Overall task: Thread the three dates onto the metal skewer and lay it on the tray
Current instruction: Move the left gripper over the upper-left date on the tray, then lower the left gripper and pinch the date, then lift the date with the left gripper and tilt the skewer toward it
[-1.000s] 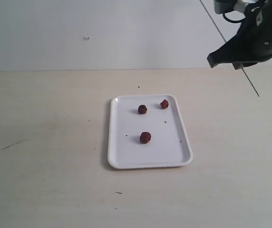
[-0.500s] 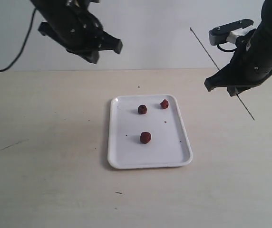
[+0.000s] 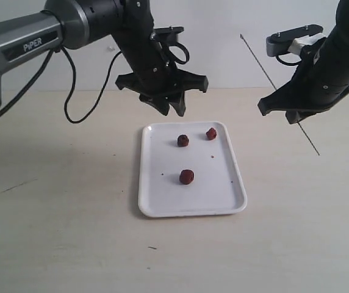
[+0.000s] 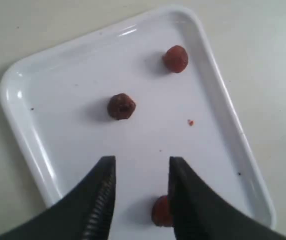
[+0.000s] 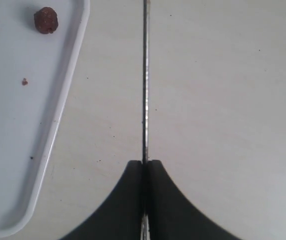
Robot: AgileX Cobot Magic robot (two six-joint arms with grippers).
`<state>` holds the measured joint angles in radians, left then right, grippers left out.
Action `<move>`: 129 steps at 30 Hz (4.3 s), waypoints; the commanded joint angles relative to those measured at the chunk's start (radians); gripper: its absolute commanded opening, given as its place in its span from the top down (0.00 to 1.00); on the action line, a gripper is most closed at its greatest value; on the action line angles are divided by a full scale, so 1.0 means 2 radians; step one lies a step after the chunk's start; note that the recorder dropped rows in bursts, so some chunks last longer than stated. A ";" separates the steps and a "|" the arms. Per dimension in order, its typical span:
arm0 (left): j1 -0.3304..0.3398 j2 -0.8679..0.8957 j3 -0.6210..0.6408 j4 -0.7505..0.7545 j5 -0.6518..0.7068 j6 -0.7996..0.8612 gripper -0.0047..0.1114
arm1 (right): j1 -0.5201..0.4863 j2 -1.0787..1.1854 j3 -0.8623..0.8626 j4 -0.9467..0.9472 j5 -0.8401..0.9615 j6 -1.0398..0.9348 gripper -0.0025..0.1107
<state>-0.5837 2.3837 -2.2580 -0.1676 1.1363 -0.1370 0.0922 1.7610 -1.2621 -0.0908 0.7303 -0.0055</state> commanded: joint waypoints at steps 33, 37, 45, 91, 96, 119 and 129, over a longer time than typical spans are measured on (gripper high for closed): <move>-0.016 0.109 -0.057 0.077 -0.092 -0.106 0.45 | -0.003 -0.001 0.001 0.045 -0.001 -0.029 0.98; -0.017 0.116 -0.057 0.079 -0.092 -0.117 0.45 | -0.003 -0.001 0.001 0.045 -0.001 -0.029 0.98; -0.021 0.126 -0.057 0.079 -0.088 -0.119 0.45 | -0.003 -0.001 0.001 0.045 -0.003 -0.031 0.98; -0.022 0.135 -0.057 0.084 -0.048 -0.116 0.65 | -0.003 -0.001 0.001 0.064 -0.009 -0.040 0.98; -0.022 0.135 -0.057 0.084 -0.048 -0.112 0.71 | -0.003 -0.001 0.001 0.064 -0.009 -0.040 0.98; -0.022 0.087 -0.057 -0.002 0.008 -0.004 0.78 | -0.003 -0.001 0.001 0.064 -0.021 -0.047 0.98; -0.009 0.021 -0.057 -0.018 0.042 0.043 0.78 | -0.003 0.000 0.001 0.064 -0.023 -0.064 0.98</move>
<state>-0.6190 2.4635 -2.3698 -0.1972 1.2093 -0.0706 0.0905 1.7610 -1.2621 0.0344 0.6982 -0.1153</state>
